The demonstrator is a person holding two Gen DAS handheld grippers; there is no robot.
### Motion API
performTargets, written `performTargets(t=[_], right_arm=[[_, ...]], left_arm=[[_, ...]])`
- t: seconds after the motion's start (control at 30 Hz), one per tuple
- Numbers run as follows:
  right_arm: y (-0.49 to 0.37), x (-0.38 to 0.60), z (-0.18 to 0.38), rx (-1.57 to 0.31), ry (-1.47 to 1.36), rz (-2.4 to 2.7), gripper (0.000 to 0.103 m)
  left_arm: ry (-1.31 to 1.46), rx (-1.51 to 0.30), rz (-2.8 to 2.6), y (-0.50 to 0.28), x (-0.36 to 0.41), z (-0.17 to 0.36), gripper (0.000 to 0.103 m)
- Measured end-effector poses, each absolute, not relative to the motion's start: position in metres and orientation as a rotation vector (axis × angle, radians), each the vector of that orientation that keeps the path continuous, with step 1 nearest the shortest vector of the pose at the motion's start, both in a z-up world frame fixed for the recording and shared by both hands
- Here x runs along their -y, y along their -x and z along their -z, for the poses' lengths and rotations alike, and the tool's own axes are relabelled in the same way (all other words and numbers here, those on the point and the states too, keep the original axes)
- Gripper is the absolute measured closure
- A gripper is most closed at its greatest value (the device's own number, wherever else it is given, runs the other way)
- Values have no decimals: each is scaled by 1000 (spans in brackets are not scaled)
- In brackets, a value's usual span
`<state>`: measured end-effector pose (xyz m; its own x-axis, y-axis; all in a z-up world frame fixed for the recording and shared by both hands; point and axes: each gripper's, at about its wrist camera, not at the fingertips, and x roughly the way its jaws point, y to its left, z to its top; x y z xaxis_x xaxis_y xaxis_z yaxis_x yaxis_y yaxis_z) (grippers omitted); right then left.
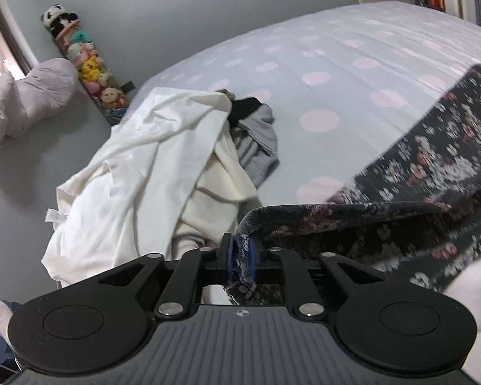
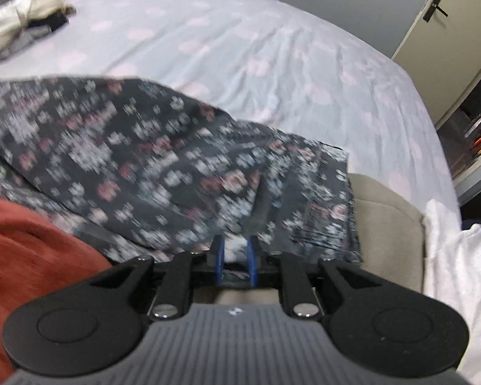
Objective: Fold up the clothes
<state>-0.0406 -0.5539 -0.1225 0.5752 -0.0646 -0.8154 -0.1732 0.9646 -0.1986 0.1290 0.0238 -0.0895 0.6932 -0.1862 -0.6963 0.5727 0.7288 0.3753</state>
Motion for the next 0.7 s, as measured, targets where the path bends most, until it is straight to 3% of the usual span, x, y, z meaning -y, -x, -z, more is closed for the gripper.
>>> performTargets(t=[0.17, 0.3, 0.43, 0.47, 0.53, 0.6, 0.7], right_arm=[[40, 531, 115, -925, 240, -112, 85], [36, 514, 115, -925, 257, -149, 85], [34, 506, 118, -925, 250, -161, 85], [34, 505, 118, -924, 245, -163, 85], [36, 504, 119, -922, 236, -168, 85], [37, 503, 120, -922, 231, -169, 85], [40, 505, 121, -922, 218, -164, 85]], left_arm=[[-742, -704, 501, -125, -17, 90, 78], [-890, -713, 528, -131, -5, 90, 62], [-1011, -768, 572, -145, 9, 93, 60], [-1031, -804, 593, -148, 12, 95, 62], [-1083, -846, 624, -153, 18, 100, 92], [-1141, -860, 645, -155, 24, 103, 94], [-1216, -730, 629, -146, 31, 93, 96]])
